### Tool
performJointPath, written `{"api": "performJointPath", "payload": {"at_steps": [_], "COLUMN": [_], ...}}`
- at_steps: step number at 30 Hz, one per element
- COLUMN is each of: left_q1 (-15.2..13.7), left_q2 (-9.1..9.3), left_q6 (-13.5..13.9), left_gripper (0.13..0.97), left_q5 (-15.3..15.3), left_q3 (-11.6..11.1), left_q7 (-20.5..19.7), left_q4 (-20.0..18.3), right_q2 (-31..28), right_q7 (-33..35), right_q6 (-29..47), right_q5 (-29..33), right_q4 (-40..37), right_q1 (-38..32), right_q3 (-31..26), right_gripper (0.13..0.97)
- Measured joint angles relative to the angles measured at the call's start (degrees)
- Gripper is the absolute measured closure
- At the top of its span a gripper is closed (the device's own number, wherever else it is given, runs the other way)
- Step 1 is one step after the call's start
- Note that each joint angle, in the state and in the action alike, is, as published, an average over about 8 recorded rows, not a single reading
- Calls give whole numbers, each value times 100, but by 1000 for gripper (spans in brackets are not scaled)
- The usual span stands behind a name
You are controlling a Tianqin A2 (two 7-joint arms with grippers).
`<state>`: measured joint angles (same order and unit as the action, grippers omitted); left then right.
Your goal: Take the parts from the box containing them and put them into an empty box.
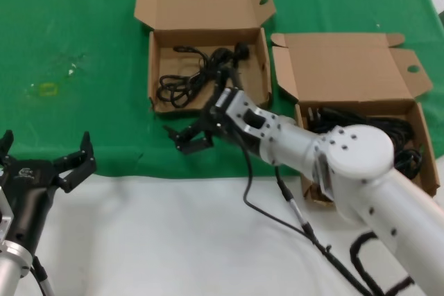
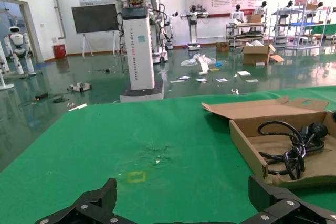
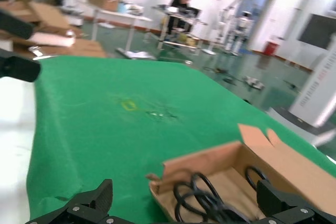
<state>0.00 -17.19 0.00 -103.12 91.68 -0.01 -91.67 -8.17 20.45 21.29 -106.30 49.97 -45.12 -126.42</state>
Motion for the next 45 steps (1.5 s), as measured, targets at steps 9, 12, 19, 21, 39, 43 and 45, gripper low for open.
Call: {"api": "performJointPath", "payload": {"at_steps": [9,12,19,21,39,43,45], "left_q1": [0,0,0,0,0,0,0], "left_q2": [0,0,0,0,0,0,0], "left_q6": [0,0,0,0,0,0,0], "left_gripper": [212,181,139,132,132,132,132], "left_q5": [0,-1,-1,-1,-1,-1,-1], "left_q3": [0,0,0,0,0,0,0], "left_q7": [0,1,3,3,1,1,1], "left_q4": [0,0,0,0,0,0,0], "right_q2": [-204,-274,-435,-480,-837,-844,-844], "right_q7": [-466,-621,-985,-1088,-1897,-1913,-1914], "right_q6": [-486,-649,-1028,-1135,-1975,-1992,-1993], "right_q5": [72,96,153,169,294,296,296], "right_q4": [950,1271,2013,2223,3868,3901,3903], "right_q1": [1022,1370,2174,2402,4184,4220,4222], "right_q3": [793,1060,1678,1853,3223,3251,3253], "right_gripper": [129,129,129,129,129,129,129]}}
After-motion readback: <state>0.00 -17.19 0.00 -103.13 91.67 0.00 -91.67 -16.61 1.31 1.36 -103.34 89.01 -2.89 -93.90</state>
